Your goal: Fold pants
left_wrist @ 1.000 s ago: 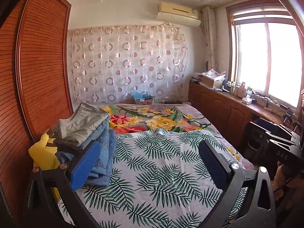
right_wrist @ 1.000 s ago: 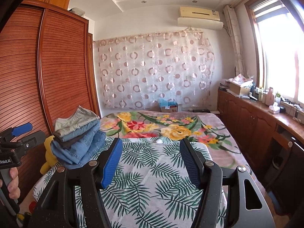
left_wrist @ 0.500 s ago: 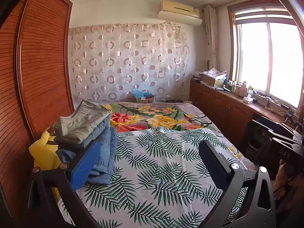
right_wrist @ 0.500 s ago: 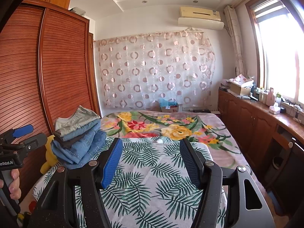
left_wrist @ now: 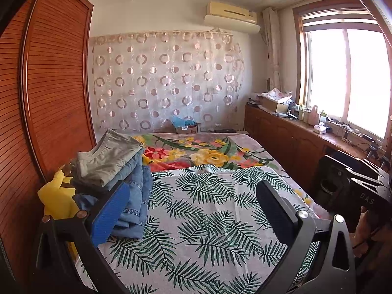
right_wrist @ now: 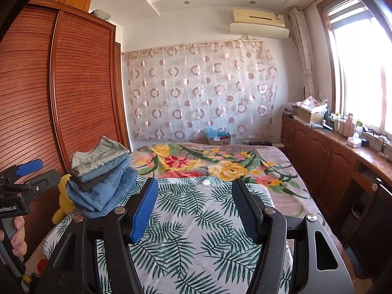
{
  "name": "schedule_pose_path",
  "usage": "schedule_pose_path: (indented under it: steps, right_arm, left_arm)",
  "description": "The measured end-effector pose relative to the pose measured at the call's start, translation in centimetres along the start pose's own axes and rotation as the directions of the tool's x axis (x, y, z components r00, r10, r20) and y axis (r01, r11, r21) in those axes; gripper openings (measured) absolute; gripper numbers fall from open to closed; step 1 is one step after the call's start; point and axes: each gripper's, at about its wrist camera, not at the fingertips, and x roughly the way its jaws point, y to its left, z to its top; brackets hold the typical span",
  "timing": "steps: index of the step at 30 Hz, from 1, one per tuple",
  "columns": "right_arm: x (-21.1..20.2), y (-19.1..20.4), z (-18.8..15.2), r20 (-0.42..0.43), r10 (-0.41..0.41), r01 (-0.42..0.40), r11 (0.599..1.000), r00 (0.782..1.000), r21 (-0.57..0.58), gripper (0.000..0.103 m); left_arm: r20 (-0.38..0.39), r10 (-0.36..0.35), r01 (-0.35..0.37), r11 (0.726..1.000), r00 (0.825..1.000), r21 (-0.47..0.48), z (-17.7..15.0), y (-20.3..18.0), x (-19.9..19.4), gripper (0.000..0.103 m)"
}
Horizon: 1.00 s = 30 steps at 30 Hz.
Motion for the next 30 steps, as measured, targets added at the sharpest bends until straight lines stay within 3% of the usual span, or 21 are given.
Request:
schedule_pose_path:
  steps: [30]
  right_arm:
    - [-0.06,0.08,-0.11,0.001,0.004,-0.004,1.0,1.0,-0.003,0.064]
  left_arm:
    - [0.001,0.001,-0.001,1.0,1.0,-0.001,-0.06,-0.07,-0.01,0.103]
